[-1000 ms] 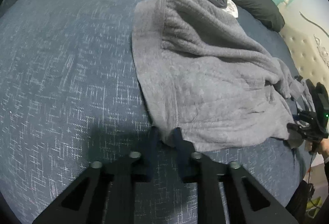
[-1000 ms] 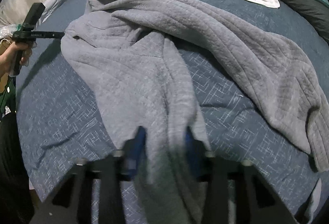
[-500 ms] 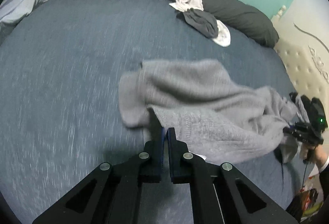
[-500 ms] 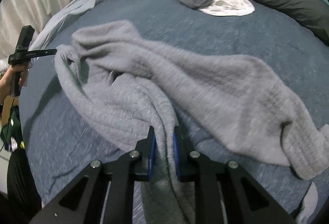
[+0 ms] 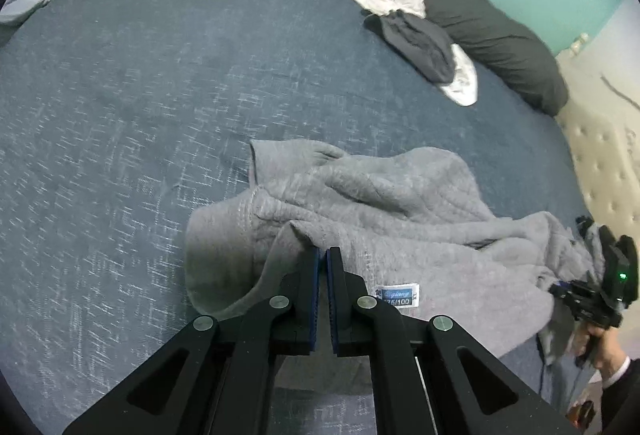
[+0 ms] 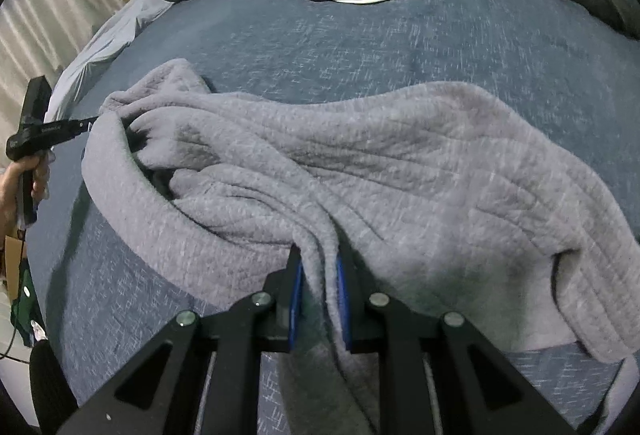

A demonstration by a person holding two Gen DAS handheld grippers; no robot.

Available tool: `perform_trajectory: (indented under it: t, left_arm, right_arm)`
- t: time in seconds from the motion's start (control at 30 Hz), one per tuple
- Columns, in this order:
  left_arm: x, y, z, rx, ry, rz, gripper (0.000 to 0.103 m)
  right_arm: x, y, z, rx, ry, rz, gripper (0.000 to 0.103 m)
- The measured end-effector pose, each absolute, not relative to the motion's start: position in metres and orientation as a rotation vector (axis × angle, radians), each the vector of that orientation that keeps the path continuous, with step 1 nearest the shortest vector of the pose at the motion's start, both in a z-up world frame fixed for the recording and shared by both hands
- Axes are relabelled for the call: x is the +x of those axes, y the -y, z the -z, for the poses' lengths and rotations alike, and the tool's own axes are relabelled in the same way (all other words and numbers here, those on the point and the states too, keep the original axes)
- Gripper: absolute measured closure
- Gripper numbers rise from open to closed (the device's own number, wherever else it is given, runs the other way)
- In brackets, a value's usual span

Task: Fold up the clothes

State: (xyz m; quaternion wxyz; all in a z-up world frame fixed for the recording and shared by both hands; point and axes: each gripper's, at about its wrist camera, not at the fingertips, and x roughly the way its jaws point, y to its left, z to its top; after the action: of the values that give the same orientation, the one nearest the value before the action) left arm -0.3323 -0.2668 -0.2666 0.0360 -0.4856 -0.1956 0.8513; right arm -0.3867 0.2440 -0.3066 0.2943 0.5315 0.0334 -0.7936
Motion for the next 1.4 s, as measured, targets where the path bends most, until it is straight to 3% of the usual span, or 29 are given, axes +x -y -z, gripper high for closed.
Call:
perform_trajectory:
  t: [0.07,0.17,0.27,0.37,0.43,0.7,0.8,0.9,1.4]
  left_arm:
    - [-0.321,0.268,0.262,-1.462,0.591,-2.603,0.094]
    - [-0.303,0.266,0.259,-1.463,0.512,-2.588,0.071]
    - [-0.283,0.267,0.259,-1.463,0.457,-2.562,0.067]
    - [-0.273,0.266,0.264,-1.465,0.428,-2.542,0.053]
    - [-0.272,0.266,0.268,-1.47,0.413,-2.539,0.05]
    - [-0.286,0.253,0.278,-1.458,0.347,-2.519,0.052]
    - [-0.288,0.241,0.282,-1.484,0.289,-2.501,0.078]
    - [-0.287,0.236,0.283,-1.484,0.274,-2.493,0.09]
    - [-0.226,0.244,0.197,-1.328,0.255,-2.568,0.094]
  right_arm:
    - [-0.387,-0.245,0.308,1.411,-0.076,2.107,0.088]
    - [-0.386,-0.247,0.308,1.405,-0.067,2.102,0.088]
    - [-0.382,-0.246,0.306,1.412,-0.053,2.105,0.088]
    - [-0.38,-0.244,0.305,1.418,-0.054,2.107,0.088]
    - [-0.378,-0.243,0.305,1.421,-0.064,2.105,0.088]
    - [-0.373,-0.243,0.305,1.422,-0.071,2.094,0.088]
    - [-0.372,-0.243,0.305,1.419,-0.076,2.09,0.088]
    - [-0.372,-0.242,0.305,1.417,-0.089,2.091,0.087]
    - [-0.347,-0.233,0.278,1.387,-0.152,2.016,0.087]
